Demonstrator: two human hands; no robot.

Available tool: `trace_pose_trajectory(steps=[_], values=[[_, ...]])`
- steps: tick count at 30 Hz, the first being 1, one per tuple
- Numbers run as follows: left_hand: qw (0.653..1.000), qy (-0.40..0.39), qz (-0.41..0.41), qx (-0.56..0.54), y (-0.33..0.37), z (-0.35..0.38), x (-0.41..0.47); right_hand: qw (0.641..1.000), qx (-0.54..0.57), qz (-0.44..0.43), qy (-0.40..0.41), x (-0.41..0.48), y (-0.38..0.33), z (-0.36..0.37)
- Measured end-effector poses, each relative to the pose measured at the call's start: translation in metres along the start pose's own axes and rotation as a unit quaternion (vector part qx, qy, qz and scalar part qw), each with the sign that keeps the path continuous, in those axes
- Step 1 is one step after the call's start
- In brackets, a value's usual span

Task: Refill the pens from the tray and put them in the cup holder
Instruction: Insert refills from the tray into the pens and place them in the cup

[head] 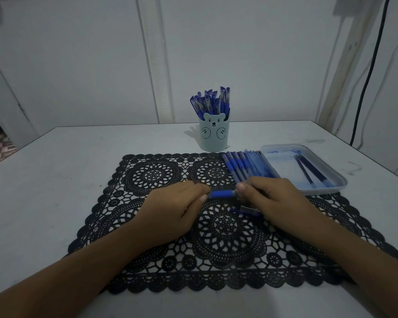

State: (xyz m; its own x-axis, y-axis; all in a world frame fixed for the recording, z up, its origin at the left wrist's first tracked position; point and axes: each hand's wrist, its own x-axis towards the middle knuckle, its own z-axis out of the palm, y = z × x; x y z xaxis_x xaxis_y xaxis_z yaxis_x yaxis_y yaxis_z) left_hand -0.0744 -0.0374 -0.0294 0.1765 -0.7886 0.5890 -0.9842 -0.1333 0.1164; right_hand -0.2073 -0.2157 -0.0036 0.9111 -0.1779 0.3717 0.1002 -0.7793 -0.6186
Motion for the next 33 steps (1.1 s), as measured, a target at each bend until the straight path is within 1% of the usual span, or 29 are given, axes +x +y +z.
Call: trace_pose_trajectory(steps=[8, 10, 13, 16, 17, 18, 20, 23, 25, 27, 30, 33], values=[[1.0, -0.006, -0.014, -0.003, 0.0, 0.001, 0.0, 1.0, 0.002, -0.001, -0.012, 0.0, -0.002, 0.001], [1.0, -0.005, -0.026, -0.001, 0.0, 0.0, 0.0, 1.0, -0.002, 0.004, 0.002, 0.001, -0.001, 0.0], [0.998, -0.003, -0.067, -0.017, 0.0, -0.001, 0.001, 0.999, 0.023, 0.0, 0.036, 0.002, 0.003, -0.003], [0.992, -0.008, -0.118, -0.037, 0.001, -0.002, 0.004, 0.995, 0.045, 0.03, 0.086, 0.006, 0.007, -0.008], [0.991, -0.008, -0.13, -0.041, 0.001, -0.002, 0.004, 0.994, 0.033, 0.05, 0.089, 0.007, 0.008, -0.009], [0.989, -0.009, -0.141, -0.044, 0.001, -0.002, 0.004, 0.995, 0.004, 0.07, 0.076, 0.008, 0.009, -0.01], [0.986, -0.014, -0.156, -0.051, 0.001, -0.003, 0.005, 0.993, -0.077, 0.085, 0.018, 0.007, 0.011, -0.01], [0.986, -0.019, -0.159, -0.054, 0.002, -0.004, 0.005, 0.981, -0.177, 0.063, -0.053, 0.003, 0.008, -0.004], [0.985, -0.02, -0.162, -0.054, 0.003, -0.004, 0.005, 0.969, -0.233, 0.041, -0.07, 0.002, 0.006, -0.001], [0.986, -0.021, -0.16, -0.051, 0.005, -0.005, 0.005, 0.965, -0.255, 0.022, -0.052, 0.001, 0.003, 0.001], [0.988, -0.025, -0.149, -0.041, 0.006, -0.006, 0.006, 0.966, -0.257, 0.01, -0.02, -0.001, 0.002, 0.004], [0.989, -0.027, -0.144, -0.037, 0.007, -0.007, 0.006, 0.976, -0.213, 0.033, 0.029, 0.0, 0.003, 0.004]])
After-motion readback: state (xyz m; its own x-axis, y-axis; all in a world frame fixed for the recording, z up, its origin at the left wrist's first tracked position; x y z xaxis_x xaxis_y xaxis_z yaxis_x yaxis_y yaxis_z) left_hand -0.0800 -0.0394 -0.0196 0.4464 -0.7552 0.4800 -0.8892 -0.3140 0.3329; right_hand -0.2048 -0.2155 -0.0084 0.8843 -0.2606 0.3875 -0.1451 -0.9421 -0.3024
